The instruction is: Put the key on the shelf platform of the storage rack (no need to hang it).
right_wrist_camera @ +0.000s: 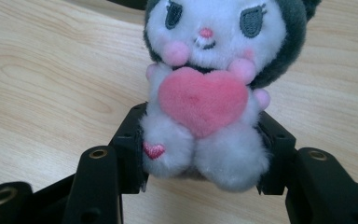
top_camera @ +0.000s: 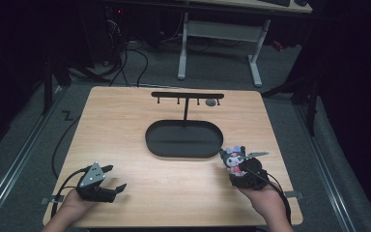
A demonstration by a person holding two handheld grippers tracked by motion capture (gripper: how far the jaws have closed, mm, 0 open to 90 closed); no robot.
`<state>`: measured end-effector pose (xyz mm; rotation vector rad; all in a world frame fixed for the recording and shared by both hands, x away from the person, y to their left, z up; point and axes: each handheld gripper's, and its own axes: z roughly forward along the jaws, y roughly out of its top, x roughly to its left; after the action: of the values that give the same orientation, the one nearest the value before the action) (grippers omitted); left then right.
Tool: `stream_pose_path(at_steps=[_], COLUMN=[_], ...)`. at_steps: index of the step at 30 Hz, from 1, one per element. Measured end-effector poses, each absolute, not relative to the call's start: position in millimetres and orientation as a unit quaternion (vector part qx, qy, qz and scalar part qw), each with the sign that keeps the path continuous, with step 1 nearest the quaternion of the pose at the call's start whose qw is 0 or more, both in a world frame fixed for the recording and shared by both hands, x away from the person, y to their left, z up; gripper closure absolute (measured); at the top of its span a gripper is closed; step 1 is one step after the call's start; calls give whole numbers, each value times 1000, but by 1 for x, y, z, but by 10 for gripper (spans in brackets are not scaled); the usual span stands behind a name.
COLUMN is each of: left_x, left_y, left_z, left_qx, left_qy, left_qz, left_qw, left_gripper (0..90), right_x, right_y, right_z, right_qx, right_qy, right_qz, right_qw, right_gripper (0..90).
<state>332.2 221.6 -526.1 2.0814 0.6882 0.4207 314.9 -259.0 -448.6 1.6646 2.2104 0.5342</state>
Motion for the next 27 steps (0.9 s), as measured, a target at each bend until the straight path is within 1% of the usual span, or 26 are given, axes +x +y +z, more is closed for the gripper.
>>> stream_pose_path(at_steps=[27], left_x=[332], left_y=[222], left_z=[-526], left_qx=[838], left_qy=[277], left_qz=[169], left_qw=[440], left_gripper=[155], right_x=[336], right_y=[-222], right_z=[-433], right_qx=[553], right_qy=[786], right_qz=[221], right_qw=[167], right_gripper=[475])
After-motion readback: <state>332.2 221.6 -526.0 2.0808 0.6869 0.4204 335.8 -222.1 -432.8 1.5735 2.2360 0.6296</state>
